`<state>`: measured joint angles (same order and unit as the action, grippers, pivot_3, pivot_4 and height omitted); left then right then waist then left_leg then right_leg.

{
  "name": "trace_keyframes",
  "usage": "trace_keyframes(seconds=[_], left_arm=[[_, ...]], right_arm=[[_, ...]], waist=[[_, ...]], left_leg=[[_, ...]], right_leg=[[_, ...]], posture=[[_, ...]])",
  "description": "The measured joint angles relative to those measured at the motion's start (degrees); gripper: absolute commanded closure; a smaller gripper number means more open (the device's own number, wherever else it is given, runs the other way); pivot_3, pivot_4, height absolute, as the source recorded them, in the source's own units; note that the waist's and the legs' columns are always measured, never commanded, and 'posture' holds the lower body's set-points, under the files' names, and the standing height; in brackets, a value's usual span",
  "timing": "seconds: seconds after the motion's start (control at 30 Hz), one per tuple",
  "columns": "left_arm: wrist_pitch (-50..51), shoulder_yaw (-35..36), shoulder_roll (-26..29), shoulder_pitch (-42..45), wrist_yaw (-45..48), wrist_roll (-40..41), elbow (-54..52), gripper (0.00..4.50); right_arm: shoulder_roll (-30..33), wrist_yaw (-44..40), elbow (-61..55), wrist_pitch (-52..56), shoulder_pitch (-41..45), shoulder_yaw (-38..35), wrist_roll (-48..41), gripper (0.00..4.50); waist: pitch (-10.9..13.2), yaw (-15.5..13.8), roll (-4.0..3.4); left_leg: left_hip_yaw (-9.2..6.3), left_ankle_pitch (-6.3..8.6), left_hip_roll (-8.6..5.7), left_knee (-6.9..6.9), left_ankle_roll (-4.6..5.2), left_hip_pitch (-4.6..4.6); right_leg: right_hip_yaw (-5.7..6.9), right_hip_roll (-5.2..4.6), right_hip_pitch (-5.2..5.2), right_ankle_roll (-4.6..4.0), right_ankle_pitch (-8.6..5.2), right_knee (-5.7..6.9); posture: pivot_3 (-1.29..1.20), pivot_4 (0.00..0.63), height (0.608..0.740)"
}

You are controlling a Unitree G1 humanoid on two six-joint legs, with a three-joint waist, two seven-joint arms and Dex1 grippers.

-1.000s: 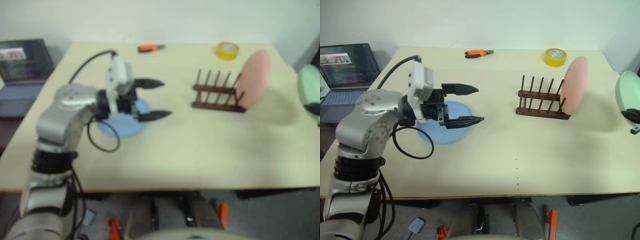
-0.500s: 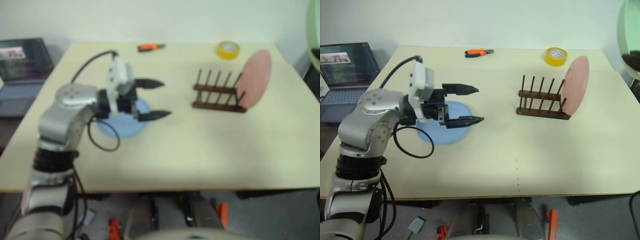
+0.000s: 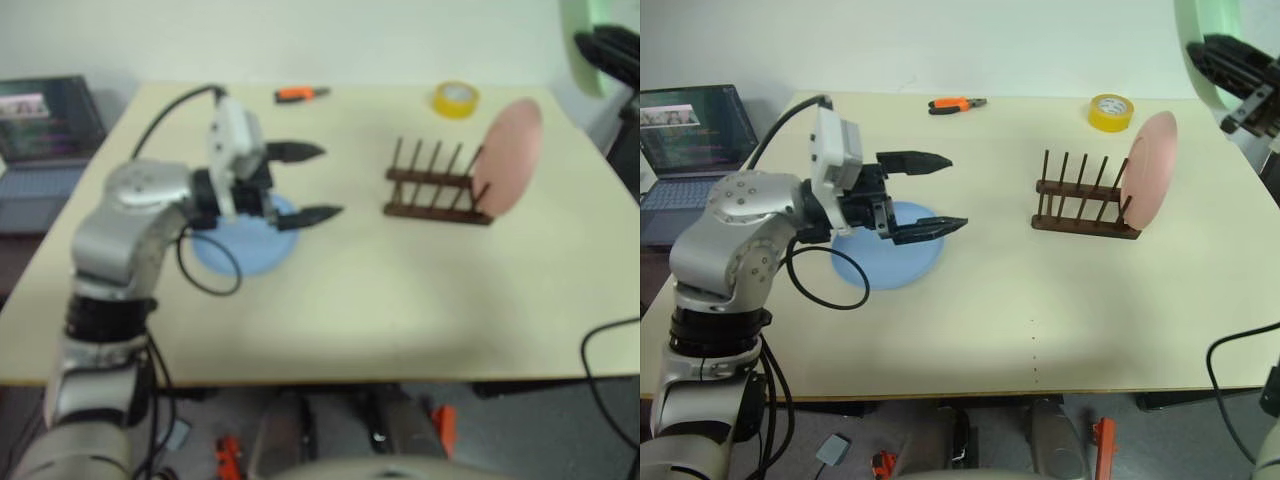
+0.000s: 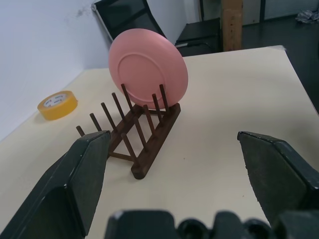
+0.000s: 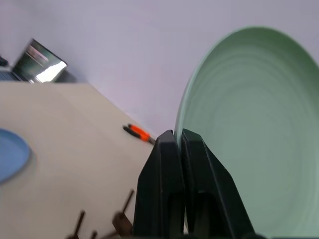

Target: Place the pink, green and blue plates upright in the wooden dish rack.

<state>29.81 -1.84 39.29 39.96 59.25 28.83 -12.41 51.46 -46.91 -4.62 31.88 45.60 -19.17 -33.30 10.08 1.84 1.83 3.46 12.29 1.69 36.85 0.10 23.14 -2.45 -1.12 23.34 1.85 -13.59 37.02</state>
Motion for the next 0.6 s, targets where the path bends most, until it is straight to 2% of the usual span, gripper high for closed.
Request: trace_keyframes(seconds=[0.23, 0.6], left_arm=[[0.32, 0.26, 0.82, -1.69, -0.98, 0.14, -1.63, 0.0], [1.33, 1.5, 1.34, -2.92, -1.73, 0.38, -3.13, 0.0]], right_arm=[[-10.69, 6.39, 0.2, 4.88, 1.6, -0.14, -7.42, 4.44], [-17.0, 13.27, 1.52, 9.97, 1.43, -2.48, -15.16, 4.44]], waist=[[0.0, -0.04, 0.0], [0.0, -0.06, 0.0]], left_leg=[[-0.05, 0.0, 0.01, 0.02, 0.0, 0.23], [-0.08, 0.0, 0.01, 0.01, 0.01, 0.4]], right_leg=[[0.03, -0.02, 0.18, 0.17, 0.12, 0.02], [0.1, 0.0, 0.32, 0.09, 0.18, -0.01]], posture=[[0.0, 0.15, 0.74], [0.0, 0.15, 0.74]])
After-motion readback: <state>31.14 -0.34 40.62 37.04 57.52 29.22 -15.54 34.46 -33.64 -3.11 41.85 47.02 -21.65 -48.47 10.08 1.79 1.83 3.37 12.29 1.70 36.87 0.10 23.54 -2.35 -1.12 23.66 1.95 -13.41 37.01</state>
